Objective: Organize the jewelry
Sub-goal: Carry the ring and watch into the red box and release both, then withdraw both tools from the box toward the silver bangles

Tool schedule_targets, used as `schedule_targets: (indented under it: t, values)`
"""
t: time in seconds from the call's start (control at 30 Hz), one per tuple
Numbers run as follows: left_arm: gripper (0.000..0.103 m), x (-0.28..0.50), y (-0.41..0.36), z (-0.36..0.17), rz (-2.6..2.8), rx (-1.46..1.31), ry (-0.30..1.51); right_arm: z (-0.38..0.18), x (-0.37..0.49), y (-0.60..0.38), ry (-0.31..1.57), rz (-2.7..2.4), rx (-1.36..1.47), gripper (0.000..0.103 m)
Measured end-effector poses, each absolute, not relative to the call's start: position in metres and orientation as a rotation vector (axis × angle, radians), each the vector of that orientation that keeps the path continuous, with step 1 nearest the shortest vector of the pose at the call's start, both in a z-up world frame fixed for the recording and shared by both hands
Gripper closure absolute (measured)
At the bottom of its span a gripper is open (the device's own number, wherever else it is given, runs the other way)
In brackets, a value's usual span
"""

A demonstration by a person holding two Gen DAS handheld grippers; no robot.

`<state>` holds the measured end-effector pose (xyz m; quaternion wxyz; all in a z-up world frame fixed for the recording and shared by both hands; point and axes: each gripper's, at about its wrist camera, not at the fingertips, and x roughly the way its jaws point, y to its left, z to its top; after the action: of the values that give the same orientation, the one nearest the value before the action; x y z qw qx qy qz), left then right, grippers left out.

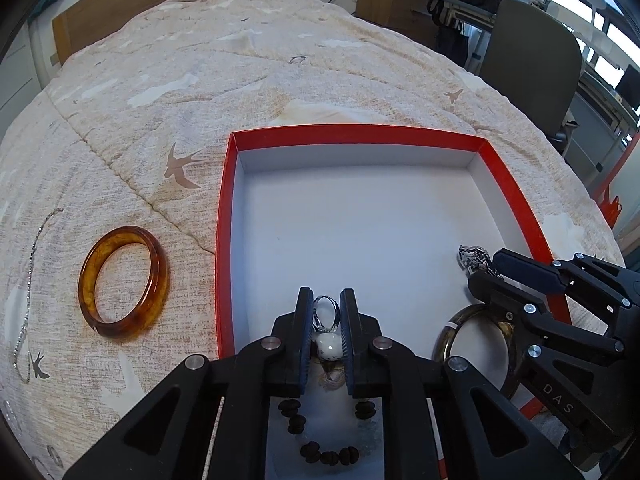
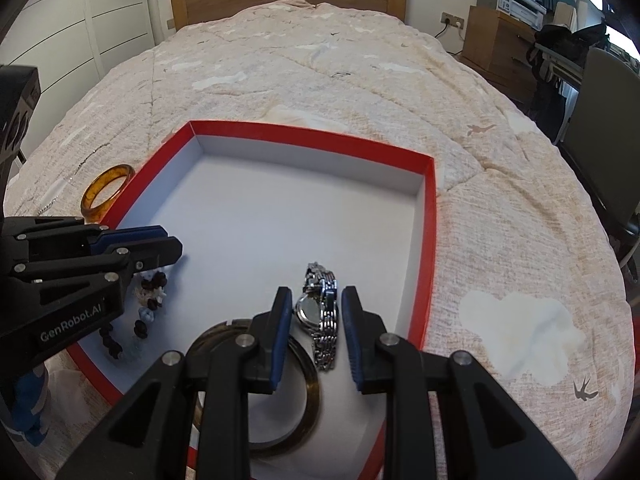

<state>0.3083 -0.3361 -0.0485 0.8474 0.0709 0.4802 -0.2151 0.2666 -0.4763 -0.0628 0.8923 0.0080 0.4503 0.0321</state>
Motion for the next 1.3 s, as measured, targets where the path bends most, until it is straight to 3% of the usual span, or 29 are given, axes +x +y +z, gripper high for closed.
schedule_targets:
  t: [0.13, 0.23, 0.6, 0.97, 1.3]
  values:
    - [0.068, 0.304, -0.335, -0.044, -0.448, 0.150, 0.995, -0.059, 0.261, -0.479, 0.925, 0.060, 0.032, 0.078]
    - [0.064, 0.301, -0.334, -0.039, -0.444, 0.153, 0.982, -0.056, 0.257, -0.485, 0.920, 0.047, 0.054, 0.078]
    - [0.057, 0.278, -0.323, -0.011, -0.424, 0.175, 0.910, -0.034, 0.230, -0.501, 0.879, 0.007, 0.120, 0.077]
    - [0.056, 0.253, -0.302, 0.015, -0.415, 0.165, 0.878, -0.020, 0.202, -0.497, 0.885, -0.023, 0.137, 0.077]
    - [0.052, 0.211, -0.236, 0.036, -0.351, 0.128, 0.857, 0.009, 0.171, -0.462, 0.869, 0.019, 0.136, 0.077]
